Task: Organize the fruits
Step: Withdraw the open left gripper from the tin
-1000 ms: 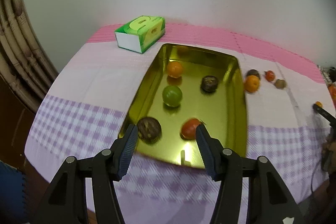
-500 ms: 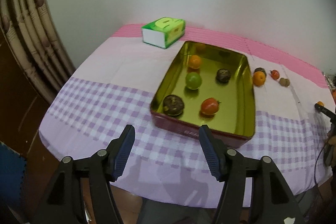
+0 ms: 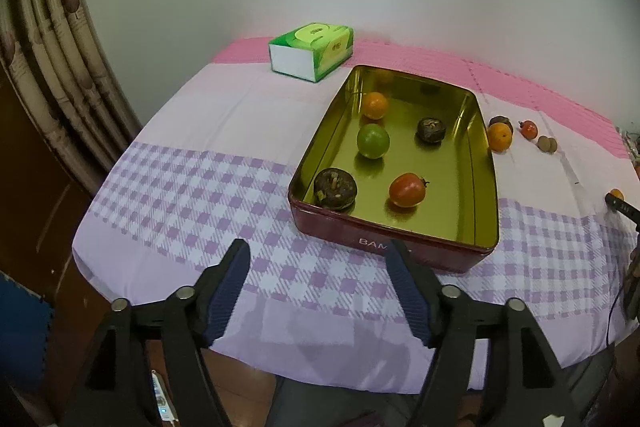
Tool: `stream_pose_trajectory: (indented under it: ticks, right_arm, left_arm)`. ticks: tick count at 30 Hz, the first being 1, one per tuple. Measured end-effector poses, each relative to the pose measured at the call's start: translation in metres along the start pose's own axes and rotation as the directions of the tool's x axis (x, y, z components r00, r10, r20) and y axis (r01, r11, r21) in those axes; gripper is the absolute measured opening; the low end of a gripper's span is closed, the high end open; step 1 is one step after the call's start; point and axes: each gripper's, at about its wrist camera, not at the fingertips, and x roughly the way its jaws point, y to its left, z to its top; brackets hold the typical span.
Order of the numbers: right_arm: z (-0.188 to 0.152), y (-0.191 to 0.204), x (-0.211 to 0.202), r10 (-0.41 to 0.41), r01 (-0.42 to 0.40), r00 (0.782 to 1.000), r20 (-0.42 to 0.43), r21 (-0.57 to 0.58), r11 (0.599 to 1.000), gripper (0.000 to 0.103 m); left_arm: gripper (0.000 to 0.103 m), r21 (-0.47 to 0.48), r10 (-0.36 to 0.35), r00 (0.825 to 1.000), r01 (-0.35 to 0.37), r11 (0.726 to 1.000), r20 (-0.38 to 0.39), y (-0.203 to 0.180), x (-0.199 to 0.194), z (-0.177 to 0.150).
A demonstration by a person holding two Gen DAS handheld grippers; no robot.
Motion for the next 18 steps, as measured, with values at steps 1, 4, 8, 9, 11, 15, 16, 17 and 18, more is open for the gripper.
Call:
stream_pose_trajectory:
  ticks: [1,4,8,9,11,15,16,17,18]
  right_arm:
    - [-0.004,0.002,-0.004,0.018,-0.018,1.0,-0.001,0.006,1.0,0.041]
    - [-0.014,0.009,-0.012,0.054,-0.054,0.999,-0.003,0.004,0.999,0.041]
    - [-0.024,0.018,-0.023,0.11,-0.11,0.994,-0.004,0.011,0.994,0.041]
    - [-0.026,0.02,-0.025,0.124,-0.124,0.992,-0.007,0.011,0.992,0.041]
    - [-0.029,0.029,-0.031,0.159,-0.159,0.987,-0.012,0.009,0.987,0.041]
    - [-0.031,0.054,-0.049,0.217,-0.217,0.976,0.0,-0.035,0.975,0.041]
    - [-0.03,0.064,-0.055,0.245,-0.244,0.97,0.003,-0.05,0.968,0.041]
    - [-0.029,0.072,-0.059,0.262,-0.261,0.965,0.004,-0.06,0.964,0.041]
    - [-0.026,0.084,-0.065,0.29,-0.288,0.957,0.005,-0.082,0.954,0.041]
  left_arm:
    - [0.068,-0.001,-0.005,1.0,0.005,1.0,-0.004,0.0,0.0,0.0]
    - [0.068,-0.009,-0.021,1.0,0.021,1.0,-0.01,0.001,0.0,0.0]
    - [0.068,-0.004,-0.023,1.0,0.023,1.0,-0.008,-0.001,-0.001,0.0]
    - [0.068,-0.001,-0.023,1.0,0.023,1.0,-0.009,-0.002,-0.001,0.0]
    - [0.068,0.004,-0.027,1.0,0.027,1.0,-0.012,-0.003,-0.001,0.0]
    - [0.068,0.013,-0.026,1.0,0.027,1.0,-0.015,-0.006,-0.001,-0.001]
    - [0.069,0.011,-0.027,1.0,0.027,1.0,-0.015,-0.006,-0.001,-0.001]
    - [0.07,0.01,-0.027,1.0,0.027,1.0,-0.016,-0.006,-0.001,-0.001]
    - [0.071,0.008,-0.027,1.0,0.027,1.0,-0.016,-0.006,-0.001,-0.001]
